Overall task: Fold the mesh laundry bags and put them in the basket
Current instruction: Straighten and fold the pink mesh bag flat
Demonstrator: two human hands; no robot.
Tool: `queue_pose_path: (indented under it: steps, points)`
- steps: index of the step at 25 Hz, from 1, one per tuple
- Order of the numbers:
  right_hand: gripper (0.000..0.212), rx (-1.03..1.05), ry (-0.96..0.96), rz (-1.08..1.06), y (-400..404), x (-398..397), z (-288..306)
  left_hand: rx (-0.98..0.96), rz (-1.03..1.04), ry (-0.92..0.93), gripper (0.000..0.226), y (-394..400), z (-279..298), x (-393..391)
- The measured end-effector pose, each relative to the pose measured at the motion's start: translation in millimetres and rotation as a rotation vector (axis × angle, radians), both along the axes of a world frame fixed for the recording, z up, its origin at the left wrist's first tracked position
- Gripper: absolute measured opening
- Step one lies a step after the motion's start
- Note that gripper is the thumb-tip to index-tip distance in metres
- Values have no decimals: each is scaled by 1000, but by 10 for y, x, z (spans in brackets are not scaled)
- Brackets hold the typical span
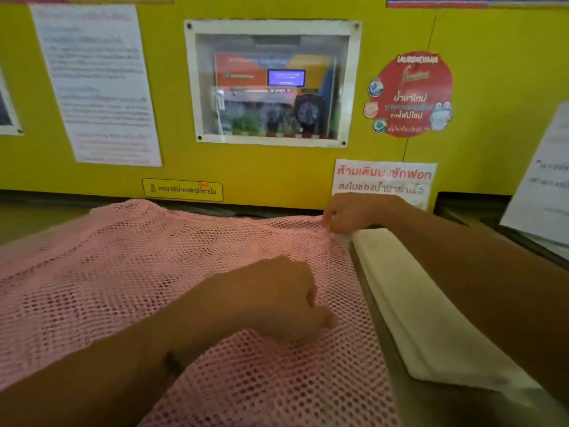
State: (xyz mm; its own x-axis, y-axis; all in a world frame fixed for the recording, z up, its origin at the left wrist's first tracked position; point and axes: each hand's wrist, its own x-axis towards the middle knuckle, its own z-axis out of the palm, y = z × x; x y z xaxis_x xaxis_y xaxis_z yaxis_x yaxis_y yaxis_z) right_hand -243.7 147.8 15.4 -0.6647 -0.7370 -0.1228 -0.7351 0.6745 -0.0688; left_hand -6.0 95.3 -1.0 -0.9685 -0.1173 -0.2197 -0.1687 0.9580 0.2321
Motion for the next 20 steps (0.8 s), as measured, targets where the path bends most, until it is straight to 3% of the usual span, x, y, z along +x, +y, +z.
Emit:
queue_pose_path:
  steps: [3,6,12,15,20]
  points:
    - [35,108,-25,114,-157,-66,-148,-77,82,-37,51,112,-49,26]
    - [23,84,-21,157,-223,-125,-149,-19,132,-19,30,97,-60,46]
    - [5,-124,-90,23,-200,-290,58,115,177,166,29,92,82,41]
    - [14,-182,-92,-54,-196,-399,127,183,169,252,25,160,134,-167]
    - [21,-118,336,-39,-209,-404,-87,241,170,245,25,296,-112,-547]
